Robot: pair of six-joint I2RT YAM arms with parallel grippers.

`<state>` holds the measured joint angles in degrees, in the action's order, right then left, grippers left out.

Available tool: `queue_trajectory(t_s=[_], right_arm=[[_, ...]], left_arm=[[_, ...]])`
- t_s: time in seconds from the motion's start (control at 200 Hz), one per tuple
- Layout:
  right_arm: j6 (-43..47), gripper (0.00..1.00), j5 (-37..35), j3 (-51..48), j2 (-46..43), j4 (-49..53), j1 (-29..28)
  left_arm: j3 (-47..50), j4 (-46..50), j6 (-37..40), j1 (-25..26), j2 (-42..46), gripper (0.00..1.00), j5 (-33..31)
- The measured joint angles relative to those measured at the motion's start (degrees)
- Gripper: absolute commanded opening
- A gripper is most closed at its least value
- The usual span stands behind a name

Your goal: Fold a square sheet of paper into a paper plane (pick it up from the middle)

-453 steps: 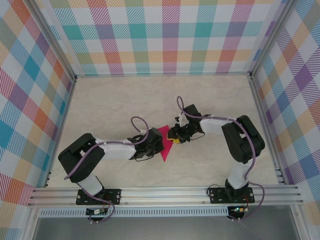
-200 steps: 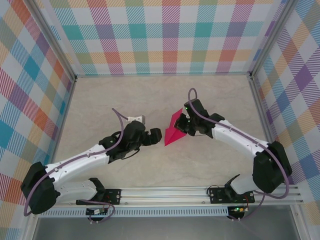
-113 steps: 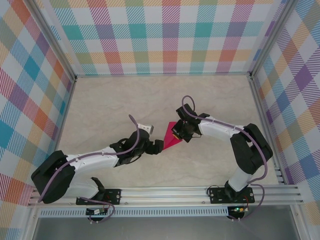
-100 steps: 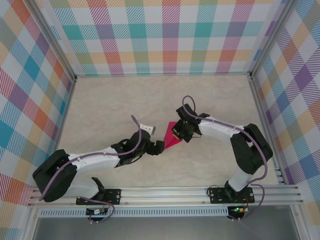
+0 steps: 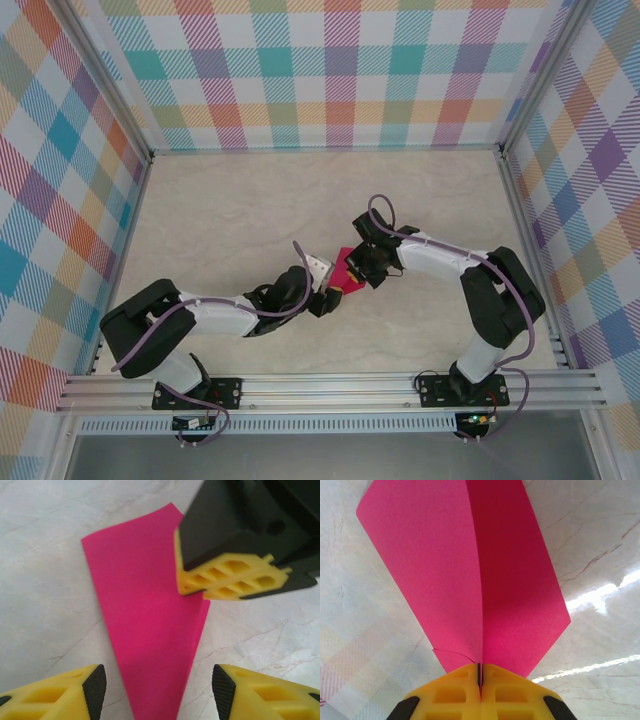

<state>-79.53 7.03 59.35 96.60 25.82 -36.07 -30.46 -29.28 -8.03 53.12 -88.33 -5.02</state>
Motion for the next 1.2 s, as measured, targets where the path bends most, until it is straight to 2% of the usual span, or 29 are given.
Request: queue_trajectory(t_s=[0.31,0.585,0.745,0.85,0.99,1.025,1.11,1.2], right_arm=[[-0.6,0.0,1.6,1.6,1.2,0.6,0.5],[-0.6,0.0,2.8,2.2,1.2,1.3,0.5],[-0.6,0.0,3.7,2.4,1.4,1.3,0.5],[-0.6,0.09,4.3,2.6,1.7,1.3,0.5],[1.0,0.21,6.0,2.6,1.9,0.8,1.1],[1.8,0.3,6.7,2.6,1.9,0.4,1.5],[5.2,0.45,8.7,2.2,1.9,-1.5,3.0],[9.6,0.52,11.2,0.8,1.1,-4.3,5.0]], left_arm=[[0.5,-4.2,2.4,0.0,-5.5,0.38,3.0],[0.5,-6.0,3.0,0.0,-5.9,0.37,2.4],[0.4,-7.0,3.2,0.0,-6.5,0.31,2.4],[0.3,-7.2,3.3,0.0,-7.3,0.21,2.4],[0.3,-7.5,2.9,0.0,-8.1,0.16,2.3],[0.3,-7.7,2.6,0.0,-8.3,0.16,2.3],[0.4,-8.9,1.4,0.0,-8.8,0.15,2.3],[1.0,-10.2,-0.4,0.0,-9.0,0.14,1.9]])
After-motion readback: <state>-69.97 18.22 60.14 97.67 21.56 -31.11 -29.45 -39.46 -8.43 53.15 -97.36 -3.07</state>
